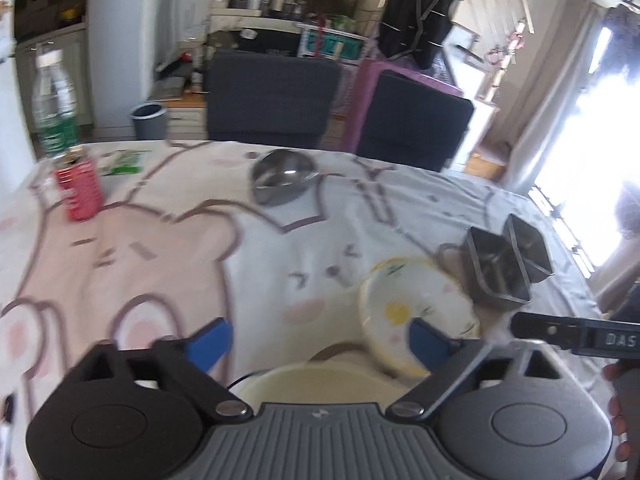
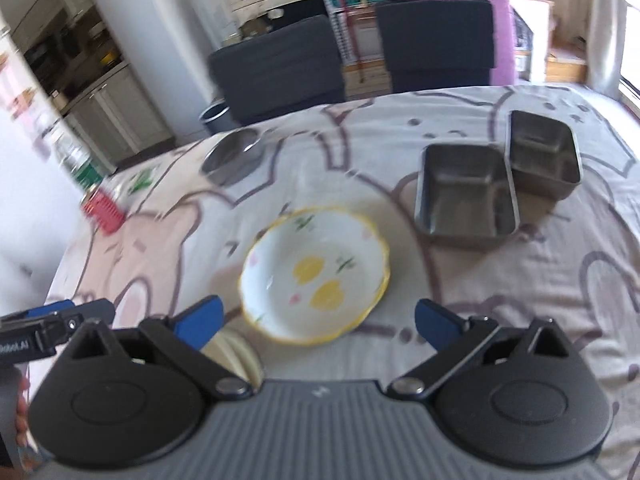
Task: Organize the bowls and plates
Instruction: 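Move both grippers to the yellow-rimmed lemon bowl and grip its rim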
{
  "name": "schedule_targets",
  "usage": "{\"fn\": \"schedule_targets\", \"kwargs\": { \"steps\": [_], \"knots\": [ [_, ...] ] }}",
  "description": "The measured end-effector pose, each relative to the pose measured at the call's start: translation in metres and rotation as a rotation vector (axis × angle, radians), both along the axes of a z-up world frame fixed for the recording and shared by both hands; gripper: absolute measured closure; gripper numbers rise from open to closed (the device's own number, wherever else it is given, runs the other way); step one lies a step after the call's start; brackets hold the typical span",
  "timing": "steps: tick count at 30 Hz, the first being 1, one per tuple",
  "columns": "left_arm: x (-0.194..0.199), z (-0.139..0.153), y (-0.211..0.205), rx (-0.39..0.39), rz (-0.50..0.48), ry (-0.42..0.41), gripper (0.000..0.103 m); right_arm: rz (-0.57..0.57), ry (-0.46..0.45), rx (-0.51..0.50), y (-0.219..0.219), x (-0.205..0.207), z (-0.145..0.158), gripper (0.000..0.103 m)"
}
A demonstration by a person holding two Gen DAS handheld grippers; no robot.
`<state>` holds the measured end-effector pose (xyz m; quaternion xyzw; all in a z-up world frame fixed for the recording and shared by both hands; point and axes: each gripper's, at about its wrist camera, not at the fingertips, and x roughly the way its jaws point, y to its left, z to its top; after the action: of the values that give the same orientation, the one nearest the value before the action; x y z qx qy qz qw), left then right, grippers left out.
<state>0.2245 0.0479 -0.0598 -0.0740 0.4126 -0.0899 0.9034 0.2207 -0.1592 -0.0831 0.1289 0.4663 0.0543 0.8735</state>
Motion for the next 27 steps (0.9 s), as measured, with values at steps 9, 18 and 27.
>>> {"fn": "schedule_targets", "kwargs": {
  "steps": [9,18,27],
  "knots": [
    [0.058,-0.044,-0.034,-0.063,-0.079,0.116,0.045,-0.087,0.032,0.154,-0.048,0.027,-0.031,0.024],
    [0.091,-0.084,-0.047,-0.045,-0.087,0.214,0.075,-0.077,0.132,0.158,-0.045,0.051,-0.072,0.060],
    [0.104,-0.107,-0.061,-0.012,-0.115,0.280,0.090,-0.027,0.169,0.095,-0.035,0.074,-0.103,0.093]
  ]
}}
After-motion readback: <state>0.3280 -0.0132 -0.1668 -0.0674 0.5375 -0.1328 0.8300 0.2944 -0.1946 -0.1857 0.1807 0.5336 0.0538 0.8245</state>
